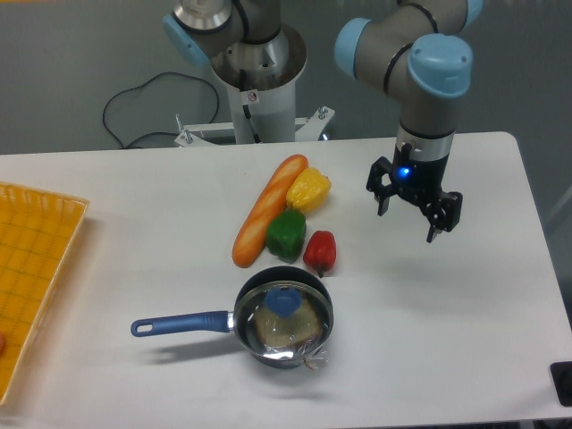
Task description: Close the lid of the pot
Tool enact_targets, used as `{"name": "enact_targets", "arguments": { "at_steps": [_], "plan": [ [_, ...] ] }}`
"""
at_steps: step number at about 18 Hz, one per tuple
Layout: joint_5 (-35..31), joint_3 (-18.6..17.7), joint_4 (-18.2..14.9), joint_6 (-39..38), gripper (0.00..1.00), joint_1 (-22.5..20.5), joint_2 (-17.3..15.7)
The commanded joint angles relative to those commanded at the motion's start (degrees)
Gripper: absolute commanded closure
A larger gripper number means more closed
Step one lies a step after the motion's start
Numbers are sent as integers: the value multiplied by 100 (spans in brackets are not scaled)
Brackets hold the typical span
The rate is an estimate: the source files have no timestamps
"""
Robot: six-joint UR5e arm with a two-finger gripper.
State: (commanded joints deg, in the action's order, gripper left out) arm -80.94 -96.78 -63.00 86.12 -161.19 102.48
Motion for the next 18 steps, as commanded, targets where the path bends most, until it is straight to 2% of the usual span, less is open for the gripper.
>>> {"name": "enact_targets", "arguments": {
  "at_steps": [2, 3, 18],
  "plan": [
    [-665, 237, -518, 403, 0, -45, -18],
    [-930, 334, -651, 623, 0, -44, -18],
    [-924, 458, -828, 889, 0, -53, 0]
  ]
}}
